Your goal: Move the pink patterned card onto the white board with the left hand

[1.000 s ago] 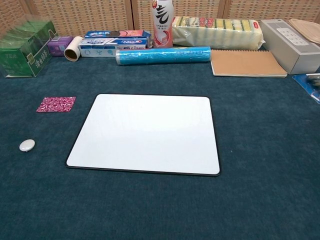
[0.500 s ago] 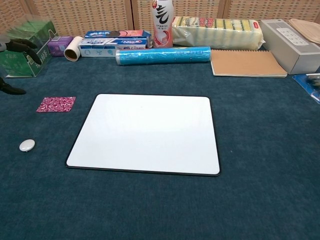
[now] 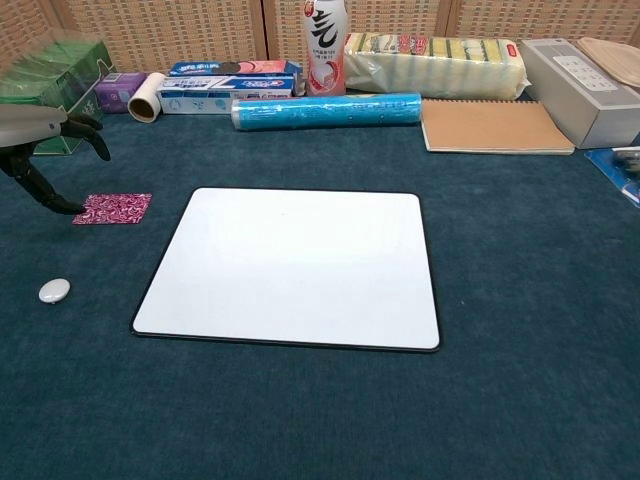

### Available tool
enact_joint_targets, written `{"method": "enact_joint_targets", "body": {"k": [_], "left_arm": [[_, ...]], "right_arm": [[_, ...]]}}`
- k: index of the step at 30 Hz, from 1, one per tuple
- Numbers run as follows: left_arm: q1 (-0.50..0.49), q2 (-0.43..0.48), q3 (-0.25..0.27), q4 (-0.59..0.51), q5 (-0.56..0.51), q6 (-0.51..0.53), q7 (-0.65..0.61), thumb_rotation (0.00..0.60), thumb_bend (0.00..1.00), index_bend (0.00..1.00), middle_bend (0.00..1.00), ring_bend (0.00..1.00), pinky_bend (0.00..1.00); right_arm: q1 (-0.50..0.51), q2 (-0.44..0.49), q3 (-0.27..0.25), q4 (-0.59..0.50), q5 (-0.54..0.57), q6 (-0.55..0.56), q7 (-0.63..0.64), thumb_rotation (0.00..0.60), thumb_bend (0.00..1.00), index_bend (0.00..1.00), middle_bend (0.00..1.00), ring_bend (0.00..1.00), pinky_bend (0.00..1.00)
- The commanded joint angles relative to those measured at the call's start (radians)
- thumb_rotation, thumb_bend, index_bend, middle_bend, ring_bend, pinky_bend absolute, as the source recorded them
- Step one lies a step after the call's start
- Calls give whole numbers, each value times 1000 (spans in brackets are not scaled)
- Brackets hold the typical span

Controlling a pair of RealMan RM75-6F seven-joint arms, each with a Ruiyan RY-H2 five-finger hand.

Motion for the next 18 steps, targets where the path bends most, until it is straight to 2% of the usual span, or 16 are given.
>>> {"method": "enact_joint_targets", "body": {"k": [1, 8, 18], "left_arm": [[-8, -16, 7, 20, -17, 0, 5, 600, 176, 222, 0, 0, 21], [-26, -58, 11, 69, -62, -22, -3, 600, 180, 286, 0, 0, 22], [-59, -106, 12, 118, -120, -24, 22, 600, 182, 289, 0, 0, 21]], "right_arm": [[2, 2, -1, 0, 1, -5, 6, 600, 0, 96, 0, 0, 0], [3, 11, -4, -6, 5, -17, 17, 600, 0, 96, 0, 0, 0], [6, 19, -3, -12, 12, -27, 27, 600, 0, 96, 0, 0, 0]]}}
